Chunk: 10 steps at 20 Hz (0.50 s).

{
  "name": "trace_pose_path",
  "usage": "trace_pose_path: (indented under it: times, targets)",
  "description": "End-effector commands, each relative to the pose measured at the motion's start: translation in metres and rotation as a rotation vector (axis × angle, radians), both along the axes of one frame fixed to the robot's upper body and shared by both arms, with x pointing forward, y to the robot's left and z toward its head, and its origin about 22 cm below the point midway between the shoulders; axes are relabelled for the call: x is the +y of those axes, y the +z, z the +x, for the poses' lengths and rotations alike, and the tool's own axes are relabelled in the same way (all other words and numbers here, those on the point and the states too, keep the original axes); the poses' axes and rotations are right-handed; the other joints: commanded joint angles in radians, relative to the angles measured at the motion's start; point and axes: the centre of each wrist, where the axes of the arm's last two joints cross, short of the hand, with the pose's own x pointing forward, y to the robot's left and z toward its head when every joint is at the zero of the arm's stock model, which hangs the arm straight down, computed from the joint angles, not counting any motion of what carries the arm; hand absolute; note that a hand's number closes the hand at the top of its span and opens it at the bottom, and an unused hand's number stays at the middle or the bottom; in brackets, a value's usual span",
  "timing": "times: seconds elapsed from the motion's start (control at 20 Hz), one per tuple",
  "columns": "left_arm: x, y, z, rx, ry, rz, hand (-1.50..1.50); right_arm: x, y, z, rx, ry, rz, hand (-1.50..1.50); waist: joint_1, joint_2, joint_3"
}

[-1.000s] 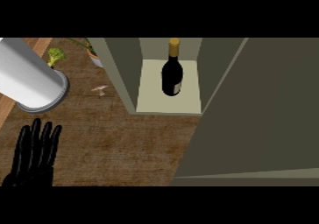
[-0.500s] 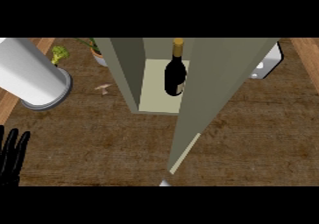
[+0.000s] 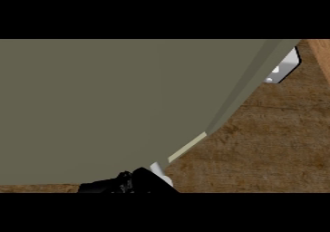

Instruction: Pick up the wine, place it into the cabinet and close the cabinet

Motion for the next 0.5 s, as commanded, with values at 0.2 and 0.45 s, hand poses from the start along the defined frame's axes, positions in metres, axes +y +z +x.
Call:
trace_pose_path:
  times: [0.2, 0.45]
  targets:
    - [0.031, 0.011, 0.005, -0.014, -0.017, 0.000, -1.50, 0.057, 0.044, 0.071, -0.023, -0.053, -0.016, 1.50, 0.008, 0.007, 0.001]
    - [0.043, 0.019, 0.006, -0.002, -0.018, -0.015, -1.50, 0.085, 0.059, 0.103, -0.014, -0.043, -0.065, 1.50, 0.003, 0.008, 0.002]
